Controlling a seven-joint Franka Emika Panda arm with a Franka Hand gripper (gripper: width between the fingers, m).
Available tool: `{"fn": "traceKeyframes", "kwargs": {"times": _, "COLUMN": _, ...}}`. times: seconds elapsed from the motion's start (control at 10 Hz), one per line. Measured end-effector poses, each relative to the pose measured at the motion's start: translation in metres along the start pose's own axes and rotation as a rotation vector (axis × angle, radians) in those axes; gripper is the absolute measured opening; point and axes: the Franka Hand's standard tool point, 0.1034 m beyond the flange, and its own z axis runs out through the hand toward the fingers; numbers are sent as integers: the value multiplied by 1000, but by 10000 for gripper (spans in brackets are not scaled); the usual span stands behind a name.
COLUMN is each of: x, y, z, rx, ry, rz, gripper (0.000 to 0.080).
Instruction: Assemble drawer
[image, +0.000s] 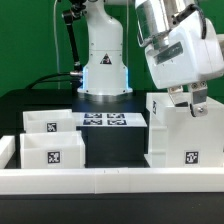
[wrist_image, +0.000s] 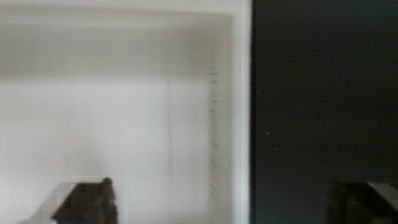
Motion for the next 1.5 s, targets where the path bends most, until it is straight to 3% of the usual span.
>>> {"fn": "traceKeyframes", "kwargs": {"times": 0.1, "x": -2, "y": -1, "z": -11, "rx": 2, "ry": -5, "rz": -98, "gripper": 635}}
{"fn": "traceKeyframes", "kwargs": {"times": 0.5, "x": -2, "y": 6, "z": -55, "rx": 0, "ry": -33, "rz": -374, "gripper": 648}}
{"fn": "traceKeyframes", "kwargs": {"times": 0.8, "x": -1, "y": 7, "z": -54, "rx": 3, "ry": -39, "rz": -376, "gripper": 648}}
{"fn": "traceKeyframes", "kwargs": {"times": 0.9, "x": 3, "y": 11, "z": -53, "rx": -21, "ry": -34, "rz": -520, "gripper": 648}}
{"fn": "traceKeyframes", "kwargs": {"times": 1.0, "x": 12, "y": 19, "z": -52, "rx": -77, "ry": -21, "rz": -736, "gripper": 648}}
{"fn": "traceKeyframes", "kwargs": {"times": 1.1, "x": 23, "y": 22, "z": -56, "rx": -104, "ry": -12, "rz": -890, "gripper": 648}}
{"fn": "traceKeyframes", "kwargs": {"times": 1.3, "x": 38, "y": 24, "z": -59, "rx": -118, "ry": -10, "rz": -1140, "gripper": 648}}
{"fn": "traceKeyframes", "kwargs": {"times": 1.5, "x": 37, "y": 24, "z": -58, "rx": -120, "ry": -18, "rz": -1246, "gripper": 648}}
